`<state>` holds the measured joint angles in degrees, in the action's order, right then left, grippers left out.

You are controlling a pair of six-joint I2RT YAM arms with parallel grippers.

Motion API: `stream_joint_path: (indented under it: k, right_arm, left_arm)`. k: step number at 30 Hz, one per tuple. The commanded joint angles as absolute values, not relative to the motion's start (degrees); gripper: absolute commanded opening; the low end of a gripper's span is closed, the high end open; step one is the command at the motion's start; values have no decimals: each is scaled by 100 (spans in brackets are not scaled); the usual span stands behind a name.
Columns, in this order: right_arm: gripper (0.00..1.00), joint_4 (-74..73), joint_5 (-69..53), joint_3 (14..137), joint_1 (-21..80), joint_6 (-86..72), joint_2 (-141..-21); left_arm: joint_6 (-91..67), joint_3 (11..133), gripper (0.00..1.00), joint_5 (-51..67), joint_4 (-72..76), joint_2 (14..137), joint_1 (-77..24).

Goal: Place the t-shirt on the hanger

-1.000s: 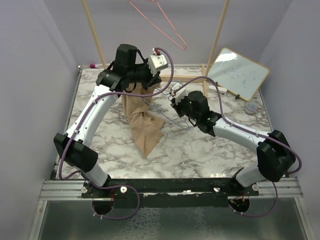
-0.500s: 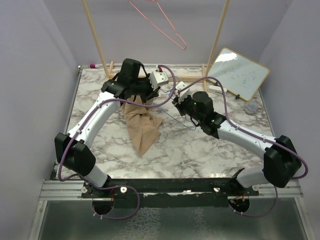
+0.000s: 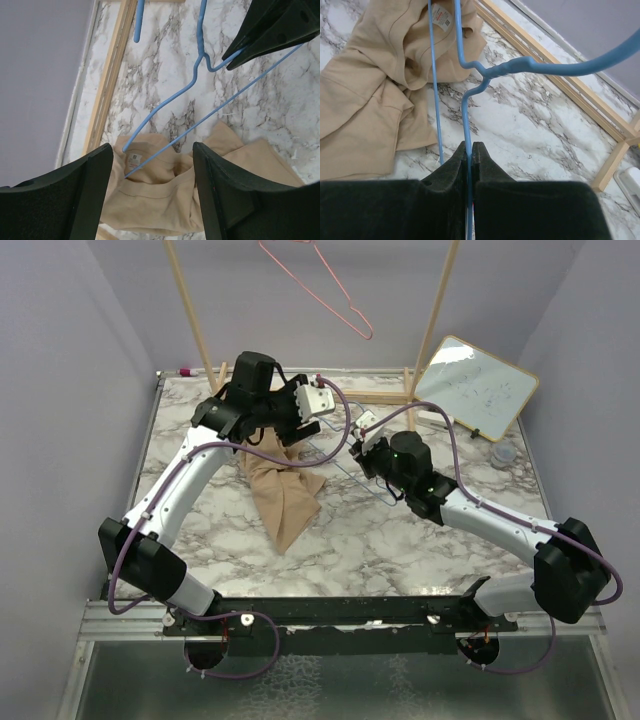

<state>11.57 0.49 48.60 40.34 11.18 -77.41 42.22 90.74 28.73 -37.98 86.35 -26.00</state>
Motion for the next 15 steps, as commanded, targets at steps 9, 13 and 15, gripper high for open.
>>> stream_joint_path:
  k: [9,13,15]
  right_arm:
    - [1,1717,-96,4766,4056,1463,-7893]
    - [1,1814,-164,4821,4057,1476,-8088]
    - [1,1867,-184,4868,4059,1496,-8200]
  left_arm:
    - [5537,10143,67,3135,-4396,9262,-1707]
    - [6088,10777,66,3568,-4948,9810,-1104]
    - [6346,10932,65,3736,-5025,10049,-893]
